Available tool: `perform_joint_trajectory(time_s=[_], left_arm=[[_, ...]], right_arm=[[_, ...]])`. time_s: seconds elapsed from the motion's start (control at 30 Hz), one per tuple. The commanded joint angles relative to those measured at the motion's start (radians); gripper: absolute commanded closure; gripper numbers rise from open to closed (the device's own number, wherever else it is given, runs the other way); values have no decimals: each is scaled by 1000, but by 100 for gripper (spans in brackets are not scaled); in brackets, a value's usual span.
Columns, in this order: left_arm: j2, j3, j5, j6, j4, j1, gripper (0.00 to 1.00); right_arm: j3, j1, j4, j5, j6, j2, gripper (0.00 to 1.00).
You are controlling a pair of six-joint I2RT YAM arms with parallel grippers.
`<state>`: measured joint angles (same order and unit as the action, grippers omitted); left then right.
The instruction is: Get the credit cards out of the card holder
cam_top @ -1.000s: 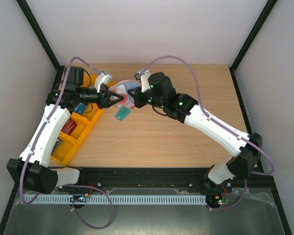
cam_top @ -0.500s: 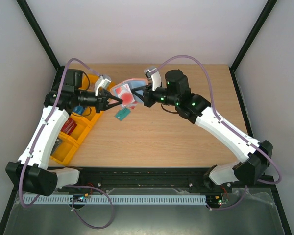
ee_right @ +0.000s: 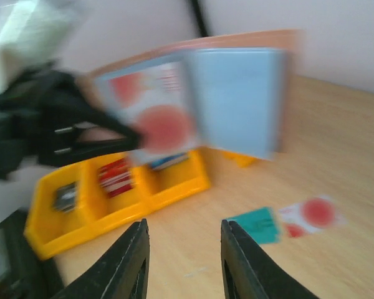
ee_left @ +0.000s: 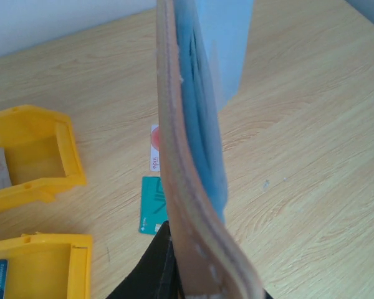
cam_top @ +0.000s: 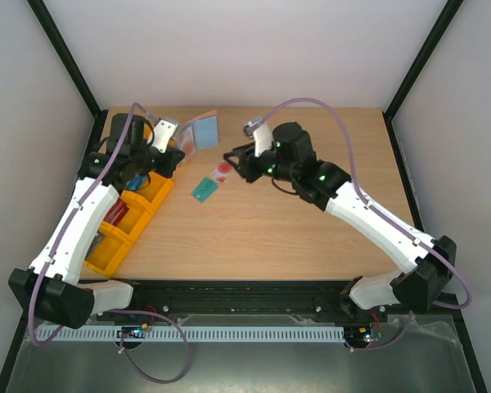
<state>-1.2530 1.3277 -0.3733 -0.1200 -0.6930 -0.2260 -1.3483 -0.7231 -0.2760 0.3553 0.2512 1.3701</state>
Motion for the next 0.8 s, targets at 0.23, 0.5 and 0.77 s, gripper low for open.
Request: perform_joint_trajectory(time_s=[0.23, 0.5, 0.77], left_arm=[[28, 86, -524, -220, -156, -32, 98], [27, 135, -717, -435, -329, -33, 98], [27, 143, -735, -479, -367, -33, 98]], right_arm=[[102, -43, 377, 336, 58, -24, 71], [117, -5, 349, 345, 42, -49, 71], [115, 20, 329, 402, 26, -64, 70]])
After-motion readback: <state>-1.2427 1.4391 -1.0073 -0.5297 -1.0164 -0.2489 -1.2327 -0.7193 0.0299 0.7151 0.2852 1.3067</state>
